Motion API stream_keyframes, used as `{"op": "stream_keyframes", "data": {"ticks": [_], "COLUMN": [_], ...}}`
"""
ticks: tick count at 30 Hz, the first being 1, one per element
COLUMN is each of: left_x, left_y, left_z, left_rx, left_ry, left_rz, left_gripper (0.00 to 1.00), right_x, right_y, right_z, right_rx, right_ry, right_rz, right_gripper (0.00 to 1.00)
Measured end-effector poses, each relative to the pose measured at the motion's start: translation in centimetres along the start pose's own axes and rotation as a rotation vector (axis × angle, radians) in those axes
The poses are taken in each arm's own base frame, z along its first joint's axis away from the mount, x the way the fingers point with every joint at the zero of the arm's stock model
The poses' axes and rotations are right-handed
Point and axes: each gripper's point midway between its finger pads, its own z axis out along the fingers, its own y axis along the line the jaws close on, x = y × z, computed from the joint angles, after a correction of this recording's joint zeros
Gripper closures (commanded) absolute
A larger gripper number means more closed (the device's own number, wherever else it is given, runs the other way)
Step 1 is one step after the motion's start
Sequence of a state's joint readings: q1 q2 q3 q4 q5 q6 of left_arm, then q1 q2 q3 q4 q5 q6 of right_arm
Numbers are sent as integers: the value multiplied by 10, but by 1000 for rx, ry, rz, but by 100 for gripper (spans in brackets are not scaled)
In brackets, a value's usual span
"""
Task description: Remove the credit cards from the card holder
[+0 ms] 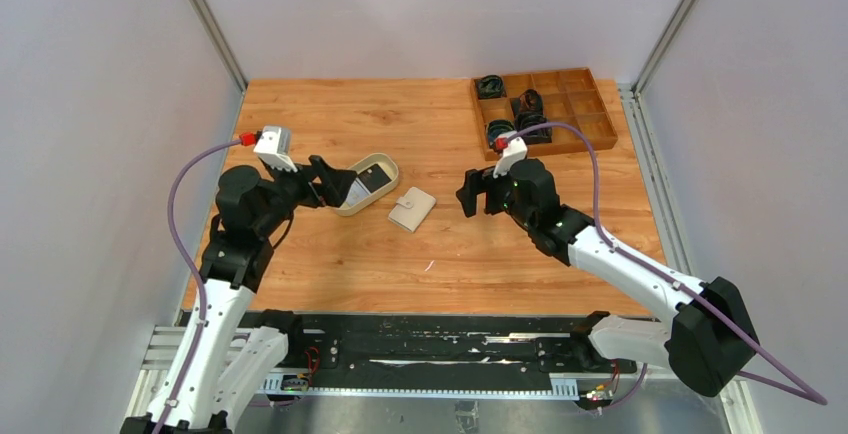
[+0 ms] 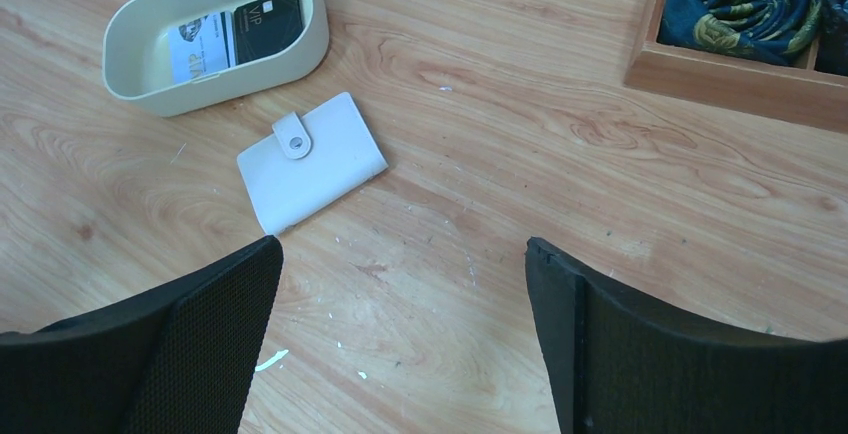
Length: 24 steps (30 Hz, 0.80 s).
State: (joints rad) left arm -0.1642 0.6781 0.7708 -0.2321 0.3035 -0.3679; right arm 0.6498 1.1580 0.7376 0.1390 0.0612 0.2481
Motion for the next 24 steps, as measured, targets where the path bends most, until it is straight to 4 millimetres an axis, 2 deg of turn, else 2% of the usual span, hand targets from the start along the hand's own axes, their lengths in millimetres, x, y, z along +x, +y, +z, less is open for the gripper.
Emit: {"op": "stream_keyframes", "data": {"ticks": [5, 11, 13, 20, 24], "left_x": [6, 35, 52, 141, 165], "left_y": [7, 43, 58, 117, 138], "left_z": [10, 26, 29, 28, 28], "left_rx": [-27, -183, -247, -487, -578], "left_ry": [57, 149, 181, 362, 418], "left_rz": [-8, -61, -91, -157, -158], "left_gripper": [0, 0, 0, 9, 13], "right_x": [6, 26, 31, 43, 43], "right_y": [5, 20, 28, 46, 48], "right_z": [3, 37, 48, 66, 70], "right_rx": [-30, -45, -47, -58, -58], "right_ry": [25, 157, 196, 261, 266], "right_rz": [-2, 4, 2, 12, 12], "right_gripper": [10, 14, 14, 16, 17]}}
